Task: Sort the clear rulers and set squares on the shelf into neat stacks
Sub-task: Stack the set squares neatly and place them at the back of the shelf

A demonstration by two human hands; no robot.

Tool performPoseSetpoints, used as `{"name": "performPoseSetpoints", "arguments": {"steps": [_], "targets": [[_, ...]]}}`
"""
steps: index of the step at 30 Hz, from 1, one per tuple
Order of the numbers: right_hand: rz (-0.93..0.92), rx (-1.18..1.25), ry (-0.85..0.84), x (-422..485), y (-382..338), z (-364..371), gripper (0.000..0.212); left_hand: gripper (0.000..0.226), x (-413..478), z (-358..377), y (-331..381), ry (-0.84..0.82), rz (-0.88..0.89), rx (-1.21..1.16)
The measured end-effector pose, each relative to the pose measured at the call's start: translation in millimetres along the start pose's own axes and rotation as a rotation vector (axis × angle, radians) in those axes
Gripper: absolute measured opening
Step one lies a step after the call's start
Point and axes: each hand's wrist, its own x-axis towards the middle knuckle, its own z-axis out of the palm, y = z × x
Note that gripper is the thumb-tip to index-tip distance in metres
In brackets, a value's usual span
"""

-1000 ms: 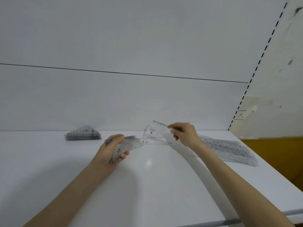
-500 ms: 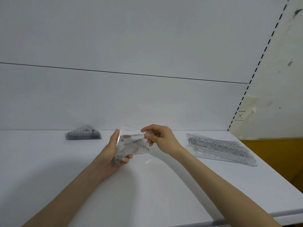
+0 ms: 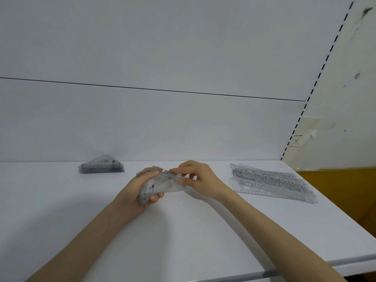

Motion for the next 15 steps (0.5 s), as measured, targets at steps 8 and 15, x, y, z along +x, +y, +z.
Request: {"name": "performPoseSetpoints", "arguments": {"steps": [8, 15], "targets": [[-0.094, -0.257, -0.082, -0.7, 2.1, 6.7, 0.065, 0.038, 1.2, -1.9, -1.0, -0.049, 0.091, 0.012], [-0.277, -0.577, 0.082, 8.2, 1.3, 13.4, 0.021, 0.05, -0.1, -0.7, -4.5, -0.097, 0.061, 0.13]]}}
